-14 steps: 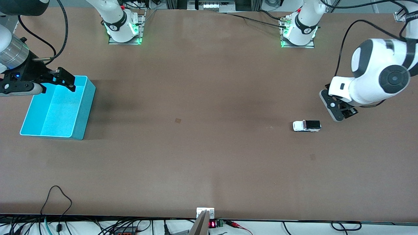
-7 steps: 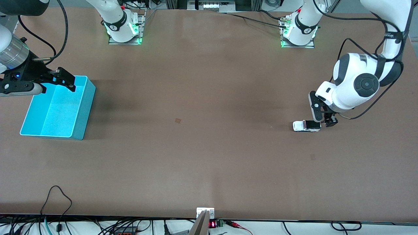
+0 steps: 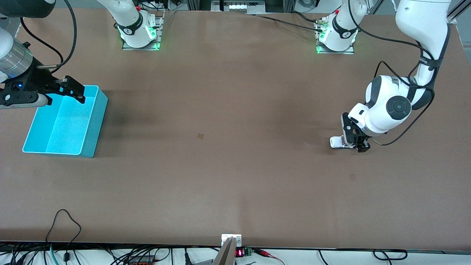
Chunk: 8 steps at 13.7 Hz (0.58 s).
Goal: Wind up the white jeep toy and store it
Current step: 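Close the left gripper on the white toy jeep's body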
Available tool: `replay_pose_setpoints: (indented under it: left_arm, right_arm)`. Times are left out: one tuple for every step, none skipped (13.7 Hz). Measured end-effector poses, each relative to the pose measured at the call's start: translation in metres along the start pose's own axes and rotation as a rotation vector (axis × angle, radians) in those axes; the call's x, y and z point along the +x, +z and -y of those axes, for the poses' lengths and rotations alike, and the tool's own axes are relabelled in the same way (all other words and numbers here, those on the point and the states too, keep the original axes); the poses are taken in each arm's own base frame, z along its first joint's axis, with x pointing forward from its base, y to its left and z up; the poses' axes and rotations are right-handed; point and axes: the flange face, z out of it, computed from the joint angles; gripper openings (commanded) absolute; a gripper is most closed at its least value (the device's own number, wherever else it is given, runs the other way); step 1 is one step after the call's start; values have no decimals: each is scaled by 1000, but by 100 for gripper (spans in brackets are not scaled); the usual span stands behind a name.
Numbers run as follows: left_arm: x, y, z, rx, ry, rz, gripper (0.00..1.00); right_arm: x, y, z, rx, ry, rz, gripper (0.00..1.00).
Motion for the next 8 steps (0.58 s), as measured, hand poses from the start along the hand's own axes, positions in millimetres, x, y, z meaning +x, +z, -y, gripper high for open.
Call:
replay_pose_setpoints:
  left_arm:
    - [-2,5,1,4,2,-3,100]
    - [-3,10,2,12,2,-6,97]
    - [-3,14,3,16,3,-8,92]
    - [-1,19,3,16,7,-10,78]
    - [1,21,2,15,24,-11,62]
    - [4,22,2,15,59,-12,49]
    - [5,23,2,18,90,-13,35]
    - [5,25,2,22,107,-15,25]
  right_arm:
    - [0,0,0,0,0,0,100]
    - [0,0,0,0,0,0,100]
    - [0,0,0,0,0,0,100]
    - [0,0,0,0,0,0,100]
    - [0,0,0,0,0,0,100]
    - [0,0,0,0,0,0,100]
    - [0,0,0,0,0,0,100]
    - [0,0,0,0,0,0,100]
